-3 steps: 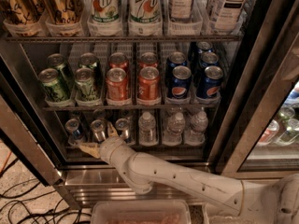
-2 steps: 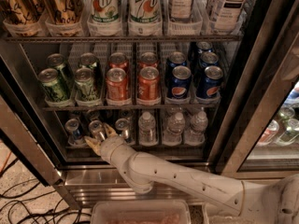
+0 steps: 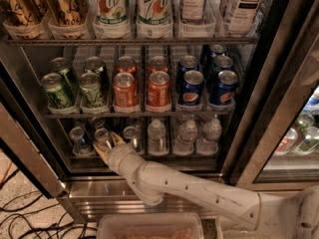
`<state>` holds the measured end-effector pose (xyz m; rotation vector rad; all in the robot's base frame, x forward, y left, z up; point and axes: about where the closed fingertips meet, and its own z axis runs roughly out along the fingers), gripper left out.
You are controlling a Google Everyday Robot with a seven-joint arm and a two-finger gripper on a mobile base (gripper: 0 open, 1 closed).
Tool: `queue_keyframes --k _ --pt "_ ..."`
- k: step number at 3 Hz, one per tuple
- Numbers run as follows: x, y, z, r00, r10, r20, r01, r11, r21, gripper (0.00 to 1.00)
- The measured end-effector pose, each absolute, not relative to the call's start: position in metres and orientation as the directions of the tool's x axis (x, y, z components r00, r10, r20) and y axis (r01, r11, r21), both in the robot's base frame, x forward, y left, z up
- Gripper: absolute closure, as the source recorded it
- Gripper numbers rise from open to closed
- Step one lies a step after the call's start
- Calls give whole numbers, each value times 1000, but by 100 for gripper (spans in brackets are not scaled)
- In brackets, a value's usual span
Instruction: Pick redbull can from bottom shelf of fridge
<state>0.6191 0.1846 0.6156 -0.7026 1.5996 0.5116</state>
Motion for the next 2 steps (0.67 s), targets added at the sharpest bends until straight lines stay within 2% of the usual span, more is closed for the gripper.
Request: queue_keyframes --k 1,2 --pt "618 185 618 -53 -137 -989 -694 717 -62 100" --pt "606 175 639 1 -94 -996 -686 724 -69 100"
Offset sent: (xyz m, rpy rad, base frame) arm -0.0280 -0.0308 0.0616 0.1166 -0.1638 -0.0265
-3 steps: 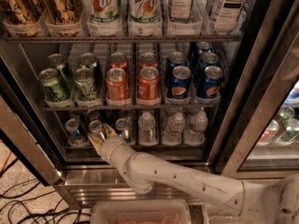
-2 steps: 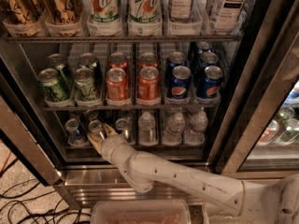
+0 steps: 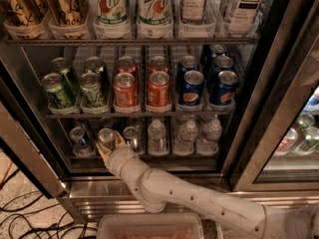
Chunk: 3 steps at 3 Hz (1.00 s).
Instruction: Pick redbull can from bottom shelf of fridge
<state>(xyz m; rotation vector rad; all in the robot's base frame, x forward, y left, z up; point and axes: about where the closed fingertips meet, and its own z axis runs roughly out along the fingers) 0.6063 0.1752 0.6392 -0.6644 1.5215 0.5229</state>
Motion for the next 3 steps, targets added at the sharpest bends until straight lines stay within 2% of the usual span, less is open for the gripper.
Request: queue_keyframes --k 2,3 --pt "584 145 701 148 -101 -984 -678 714 -176 100" --pt "568 141 718 183 -125 -975 -741 635 -220 100"
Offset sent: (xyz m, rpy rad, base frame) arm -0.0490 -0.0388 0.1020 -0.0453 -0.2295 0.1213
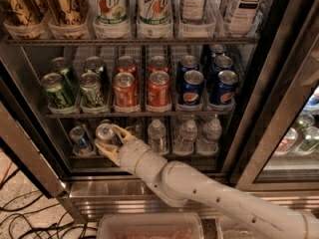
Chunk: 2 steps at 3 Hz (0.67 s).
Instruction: Pick redbull can from bottom shelf of fridge
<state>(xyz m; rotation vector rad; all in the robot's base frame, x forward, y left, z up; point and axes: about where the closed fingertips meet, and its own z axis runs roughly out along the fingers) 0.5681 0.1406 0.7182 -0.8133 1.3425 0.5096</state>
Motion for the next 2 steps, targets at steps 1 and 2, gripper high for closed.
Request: queue_keyframes --k 1,2 --pt "566 123 720 185 -157 -970 -791 562 -242 100" --pt "559 106 712 155 -191 -969 -849 475 -230 100"
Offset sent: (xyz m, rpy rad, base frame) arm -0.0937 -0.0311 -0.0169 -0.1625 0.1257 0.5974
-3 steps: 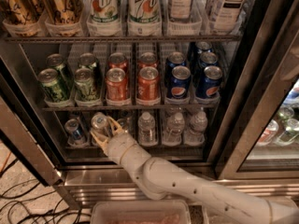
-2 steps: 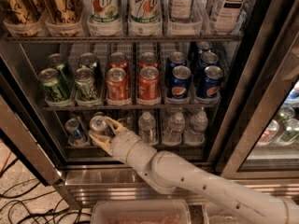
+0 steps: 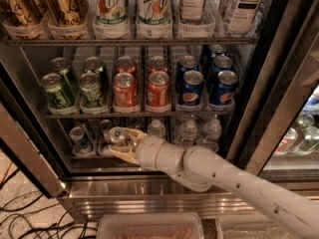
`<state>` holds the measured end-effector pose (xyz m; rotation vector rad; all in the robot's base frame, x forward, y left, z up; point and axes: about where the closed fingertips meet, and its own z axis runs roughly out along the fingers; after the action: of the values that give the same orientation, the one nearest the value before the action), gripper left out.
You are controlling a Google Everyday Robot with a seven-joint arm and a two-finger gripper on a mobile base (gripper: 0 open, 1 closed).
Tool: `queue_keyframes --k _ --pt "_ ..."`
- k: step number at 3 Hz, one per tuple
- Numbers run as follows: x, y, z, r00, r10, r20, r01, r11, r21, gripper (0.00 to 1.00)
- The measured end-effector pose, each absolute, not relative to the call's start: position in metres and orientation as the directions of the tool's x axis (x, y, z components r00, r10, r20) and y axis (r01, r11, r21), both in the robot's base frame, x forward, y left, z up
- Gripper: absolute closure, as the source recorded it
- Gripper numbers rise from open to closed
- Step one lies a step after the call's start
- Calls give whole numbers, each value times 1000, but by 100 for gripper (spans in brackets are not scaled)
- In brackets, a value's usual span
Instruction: Pick redbull can from bottom shelf of fridge
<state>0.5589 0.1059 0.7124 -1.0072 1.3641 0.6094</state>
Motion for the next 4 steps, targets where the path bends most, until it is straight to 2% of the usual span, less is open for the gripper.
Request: queue_keyframes --k 2,4 --pt "483 93 724 103 -222 -970 -959 238 -156 100" --pt "408 82 783 3 -232 -973 -998 58 -17 100"
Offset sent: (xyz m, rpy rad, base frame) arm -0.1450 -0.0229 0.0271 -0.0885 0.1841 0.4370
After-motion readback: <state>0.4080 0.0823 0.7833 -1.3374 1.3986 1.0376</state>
